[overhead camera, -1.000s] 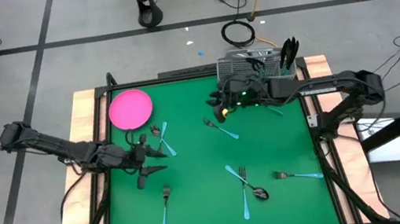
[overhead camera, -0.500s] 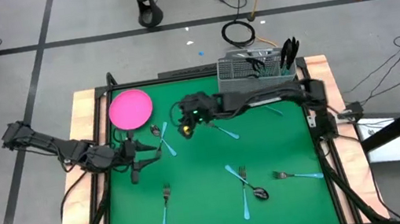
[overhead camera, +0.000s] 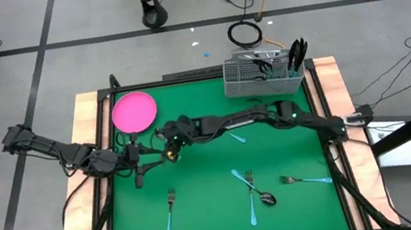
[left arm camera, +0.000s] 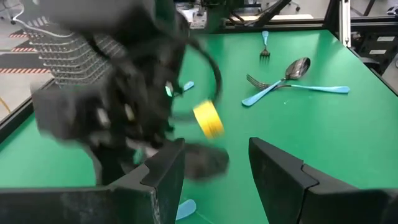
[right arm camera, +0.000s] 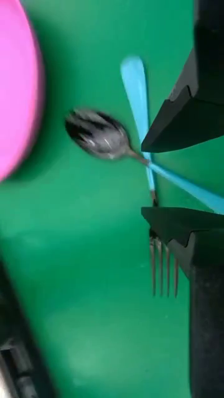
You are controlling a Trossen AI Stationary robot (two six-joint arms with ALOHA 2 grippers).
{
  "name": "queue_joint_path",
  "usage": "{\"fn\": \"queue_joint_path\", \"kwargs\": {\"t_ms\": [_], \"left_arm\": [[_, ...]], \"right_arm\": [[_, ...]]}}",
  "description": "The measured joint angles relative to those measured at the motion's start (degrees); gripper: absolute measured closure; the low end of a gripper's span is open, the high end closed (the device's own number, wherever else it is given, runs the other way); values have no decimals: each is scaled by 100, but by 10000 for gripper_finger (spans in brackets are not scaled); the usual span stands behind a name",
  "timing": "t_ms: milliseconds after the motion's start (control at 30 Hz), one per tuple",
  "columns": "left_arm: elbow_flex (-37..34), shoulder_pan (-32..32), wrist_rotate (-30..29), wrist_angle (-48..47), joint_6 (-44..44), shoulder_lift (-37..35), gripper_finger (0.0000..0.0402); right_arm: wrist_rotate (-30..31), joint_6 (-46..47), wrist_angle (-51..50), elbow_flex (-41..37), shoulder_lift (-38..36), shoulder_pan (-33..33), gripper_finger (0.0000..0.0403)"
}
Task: Sort silverware
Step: Put the blue spoon into the gray silverware basket
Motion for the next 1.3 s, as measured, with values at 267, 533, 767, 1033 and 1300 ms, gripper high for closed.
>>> {"fn": "queue_joint_path", "kwargs": {"t_ms": [267, 533, 767, 1033, 1300], "left_arm": [[0, 0, 0, -4, 0, 0, 221], [0, 0, 0, -4, 2, 0, 221], [0, 0, 2, 9, 7, 0, 221], [-4, -1, 3, 49, 35, 4, 221], [-4, 0, 2, 96, 46, 2, 221]], "right_arm": [[213, -76, -712, 733, 587, 54, 261], [505, -75, -679, 738, 588, 94, 261], [611, -49, -586, 742, 768, 185, 261], [873, 11, -667, 762, 903, 198, 292], [909, 60, -762, 773, 1013, 198, 395]]}}
